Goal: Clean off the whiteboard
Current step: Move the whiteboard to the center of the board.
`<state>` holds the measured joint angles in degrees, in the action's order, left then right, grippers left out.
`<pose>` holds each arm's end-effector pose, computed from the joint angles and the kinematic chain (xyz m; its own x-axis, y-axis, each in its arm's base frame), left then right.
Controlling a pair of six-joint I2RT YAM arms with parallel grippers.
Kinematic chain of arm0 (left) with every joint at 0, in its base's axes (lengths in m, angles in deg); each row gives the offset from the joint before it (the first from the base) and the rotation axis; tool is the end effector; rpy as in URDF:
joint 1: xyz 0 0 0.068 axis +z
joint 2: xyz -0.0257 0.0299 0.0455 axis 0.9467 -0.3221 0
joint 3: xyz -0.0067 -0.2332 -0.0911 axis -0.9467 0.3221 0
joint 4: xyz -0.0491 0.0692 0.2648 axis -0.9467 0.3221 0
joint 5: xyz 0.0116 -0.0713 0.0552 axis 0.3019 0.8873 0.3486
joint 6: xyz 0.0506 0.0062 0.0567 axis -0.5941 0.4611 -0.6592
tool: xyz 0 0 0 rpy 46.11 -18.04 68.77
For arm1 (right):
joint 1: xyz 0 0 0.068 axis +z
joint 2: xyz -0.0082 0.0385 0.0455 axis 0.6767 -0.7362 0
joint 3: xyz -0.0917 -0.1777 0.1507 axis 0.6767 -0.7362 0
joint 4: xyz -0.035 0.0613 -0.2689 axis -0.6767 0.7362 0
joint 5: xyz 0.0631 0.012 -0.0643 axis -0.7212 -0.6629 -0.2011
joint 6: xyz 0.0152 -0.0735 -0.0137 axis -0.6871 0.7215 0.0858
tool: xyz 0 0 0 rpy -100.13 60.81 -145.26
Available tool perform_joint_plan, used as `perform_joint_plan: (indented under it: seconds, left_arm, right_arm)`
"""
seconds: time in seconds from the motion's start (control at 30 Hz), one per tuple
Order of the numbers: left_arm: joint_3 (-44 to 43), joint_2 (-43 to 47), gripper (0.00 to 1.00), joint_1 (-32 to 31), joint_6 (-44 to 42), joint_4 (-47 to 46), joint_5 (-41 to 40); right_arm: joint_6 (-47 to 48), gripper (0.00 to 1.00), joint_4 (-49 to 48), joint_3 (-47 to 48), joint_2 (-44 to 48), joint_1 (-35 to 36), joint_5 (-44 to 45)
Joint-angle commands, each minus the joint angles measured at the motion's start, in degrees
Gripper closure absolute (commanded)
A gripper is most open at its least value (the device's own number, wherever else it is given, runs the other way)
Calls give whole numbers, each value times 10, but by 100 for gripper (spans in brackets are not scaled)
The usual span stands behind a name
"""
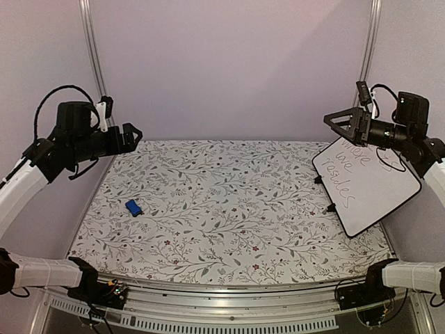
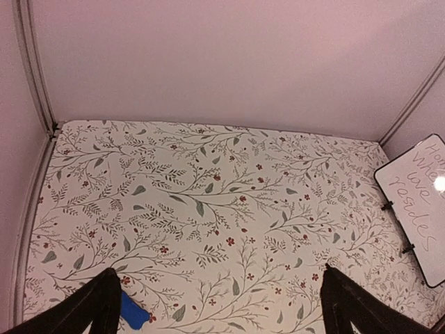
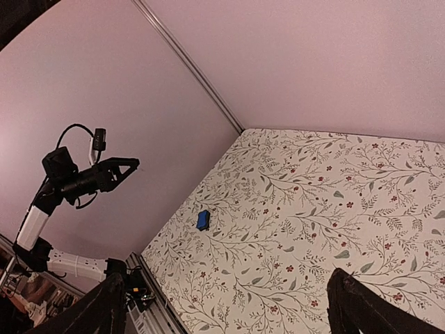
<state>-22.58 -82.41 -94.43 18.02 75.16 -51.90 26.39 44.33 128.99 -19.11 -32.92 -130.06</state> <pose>0.2600 -0.1035 0.3551 -0.4637 -0.1940 -0.8645 0.1364 0.9484 -0.2861 0.2447 0.0882 0.3970 -0.5158 0.1938 -0.8345 -0.6486 0.5480 0.5282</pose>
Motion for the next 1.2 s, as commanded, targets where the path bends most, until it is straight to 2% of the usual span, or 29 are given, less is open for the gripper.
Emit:
perform_joint_plan:
  seconds: [0.0, 0.13, 0.37, 0.47, 0.53, 0.63, 0.9, 1.03, 1.17]
  left_arm:
    - [21, 16, 0, -8, 0, 9, -14]
    - [34, 18, 0, -10, 2, 3, -15]
    - [34, -1, 0, -16, -4, 2, -27]
    - [42, -5, 0, -16, -6, -3, -35]
    - [52, -6, 0, -16, -9, -12, -38]
    - [68, -2, 0, -16, -10, -23, -50]
    - [142, 30, 0, -17, -46, -90, -50]
    - [179, 51, 0, -17, -49, -127, -20]
    - [203, 77, 0, -16, -55, -153, 14]
  right_arm:
    - [1, 1, 2, 10, -18, -4, 22]
    - [7, 1, -16, 4, -31, -4, 29]
    - [16, 1, 9, 10, -75, -3, 132]
    - [-3, 1, 11, 6, -99, 17, 250]
    - [-20, 1, 7, -1, -117, 51, 371]
    - [-51, 1, -19, -18, -145, 88, 472]
    - [-155, 1, -59, -39, -228, 153, 644]
    - [-232, 1, -103, -72, -258, 161, 682]
    - [-293, 1, -89, -62, -309, 163, 731]
